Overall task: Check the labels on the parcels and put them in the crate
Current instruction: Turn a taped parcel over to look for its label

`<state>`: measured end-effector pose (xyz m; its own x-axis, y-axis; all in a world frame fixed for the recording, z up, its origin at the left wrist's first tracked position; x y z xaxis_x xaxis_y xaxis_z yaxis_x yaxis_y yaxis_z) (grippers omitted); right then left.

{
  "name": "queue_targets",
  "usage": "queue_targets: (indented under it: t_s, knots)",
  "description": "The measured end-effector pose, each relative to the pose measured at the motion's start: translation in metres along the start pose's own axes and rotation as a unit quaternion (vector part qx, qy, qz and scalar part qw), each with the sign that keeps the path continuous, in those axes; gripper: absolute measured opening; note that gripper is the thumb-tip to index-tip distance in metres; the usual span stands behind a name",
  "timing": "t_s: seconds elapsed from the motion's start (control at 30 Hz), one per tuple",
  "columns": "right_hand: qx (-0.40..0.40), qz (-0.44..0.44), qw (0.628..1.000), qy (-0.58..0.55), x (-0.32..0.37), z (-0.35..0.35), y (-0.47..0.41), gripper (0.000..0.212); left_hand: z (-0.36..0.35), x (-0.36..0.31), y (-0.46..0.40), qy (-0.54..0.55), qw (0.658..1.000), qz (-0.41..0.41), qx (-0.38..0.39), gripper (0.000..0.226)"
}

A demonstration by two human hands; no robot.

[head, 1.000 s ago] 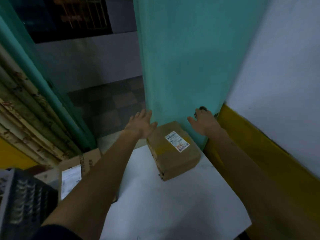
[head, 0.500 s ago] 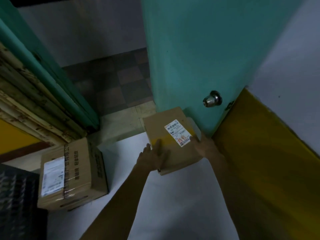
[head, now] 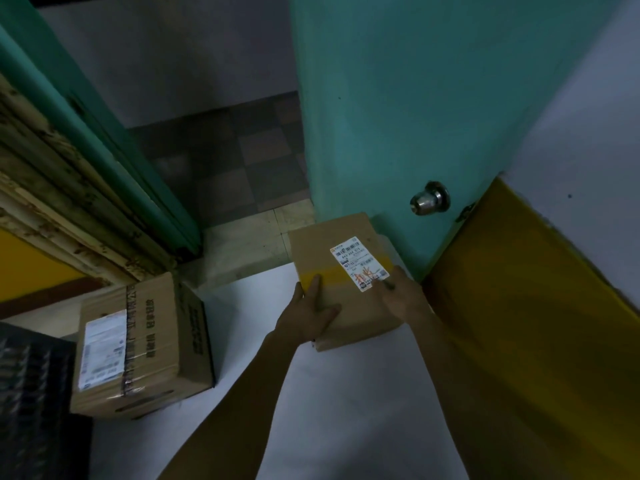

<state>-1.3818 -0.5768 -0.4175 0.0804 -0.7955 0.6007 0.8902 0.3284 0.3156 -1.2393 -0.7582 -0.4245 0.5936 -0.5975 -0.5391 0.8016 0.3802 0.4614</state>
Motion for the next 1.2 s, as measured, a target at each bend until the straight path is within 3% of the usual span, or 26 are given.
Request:
queue_targets:
  t_s: [0.27,0.47,0.73,0.93,1.1,1.2]
  knots:
    - [-0.029,0.017,0.997,-0.073,0.056,0.021,0.026,0.046,0.067,-0.012,0.03,0.055,0.992,-0.034,-0.107,0.086]
    - [-0.069,0.054,0.984,-0.154,0.111,0.028,0.071,0.042,0.125,0.002,0.084,0.136,0.968,-0.08,-0.194,0.087]
    - [-0.094,0.125,0.968,-0.198,0.185,0.034,0.194,0.035,0.172,0.039,0.201,0.309,0.914,-0.097,-0.246,0.096]
    - [-0.15,0.138,0.952,-0.228,0.221,0.024,0.298,0.052,0.194,0.067,0.302,0.359,0.866,-0.13,-0.324,0.071]
    - [-0.198,0.131,0.932,-0.274,0.236,0.015,0.373,0.051,0.198,0.084,0.378,0.433,0.822,-0.154,-0.336,0.057]
    - [-0.194,0.145,0.92,-0.309,0.237,0.014,0.416,0.044,0.198,0.092,0.423,0.437,0.806,-0.18,-0.356,0.086]
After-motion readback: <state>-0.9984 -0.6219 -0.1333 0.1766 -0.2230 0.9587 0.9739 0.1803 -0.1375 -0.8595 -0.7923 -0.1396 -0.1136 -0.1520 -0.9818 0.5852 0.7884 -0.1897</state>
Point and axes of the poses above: each hand's wrist, its own y-axis away from the middle knuckle, its own z-axis out of the back of the hand, x = y × z, the point moved 1 cm from there along -y, towards the middle knuckle, and after that the axes turned 5 degrees about -x, right-handed, at the moved point
